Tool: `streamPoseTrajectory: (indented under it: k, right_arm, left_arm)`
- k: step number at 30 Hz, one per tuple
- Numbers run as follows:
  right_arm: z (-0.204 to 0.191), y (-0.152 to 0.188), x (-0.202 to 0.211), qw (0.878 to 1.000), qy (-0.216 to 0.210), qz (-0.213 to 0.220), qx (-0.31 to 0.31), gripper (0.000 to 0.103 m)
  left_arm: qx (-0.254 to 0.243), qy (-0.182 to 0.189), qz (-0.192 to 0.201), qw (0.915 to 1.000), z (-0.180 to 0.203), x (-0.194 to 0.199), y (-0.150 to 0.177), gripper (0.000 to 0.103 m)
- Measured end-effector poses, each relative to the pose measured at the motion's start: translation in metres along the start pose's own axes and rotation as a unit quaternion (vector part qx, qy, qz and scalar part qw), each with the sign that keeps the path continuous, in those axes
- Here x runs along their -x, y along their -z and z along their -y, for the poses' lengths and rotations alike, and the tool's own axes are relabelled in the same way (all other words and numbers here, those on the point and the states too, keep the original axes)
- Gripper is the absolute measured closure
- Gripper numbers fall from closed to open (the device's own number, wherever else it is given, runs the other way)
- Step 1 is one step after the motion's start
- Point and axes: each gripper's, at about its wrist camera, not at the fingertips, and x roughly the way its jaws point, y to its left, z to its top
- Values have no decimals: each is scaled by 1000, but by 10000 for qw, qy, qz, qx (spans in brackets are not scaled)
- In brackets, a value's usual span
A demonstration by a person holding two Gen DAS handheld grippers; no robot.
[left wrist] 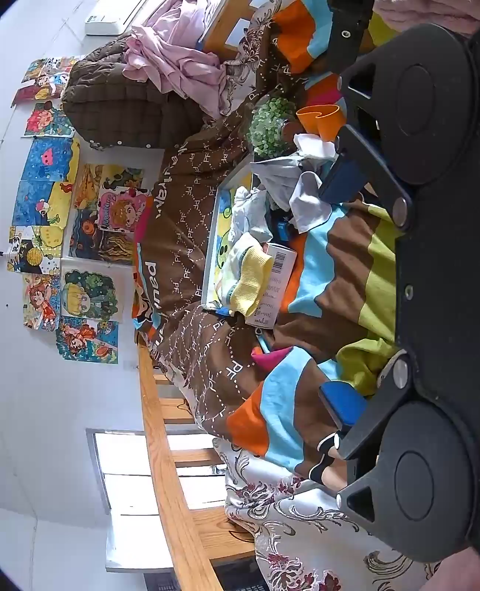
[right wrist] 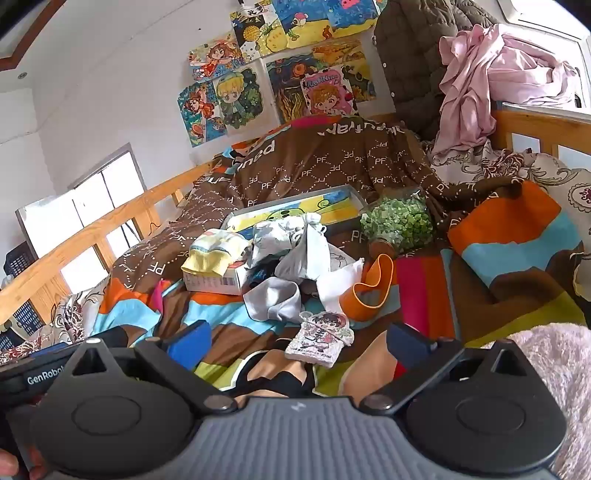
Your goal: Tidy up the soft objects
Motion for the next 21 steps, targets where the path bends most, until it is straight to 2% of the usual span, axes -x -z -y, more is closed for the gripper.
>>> streamPoseTrajectory:
  k: [21]
  right_arm:
    - [0,0,-1,10000,-10,10,12,0]
  left_arm:
    - [-113,-2,93,9999,1,2,2,1]
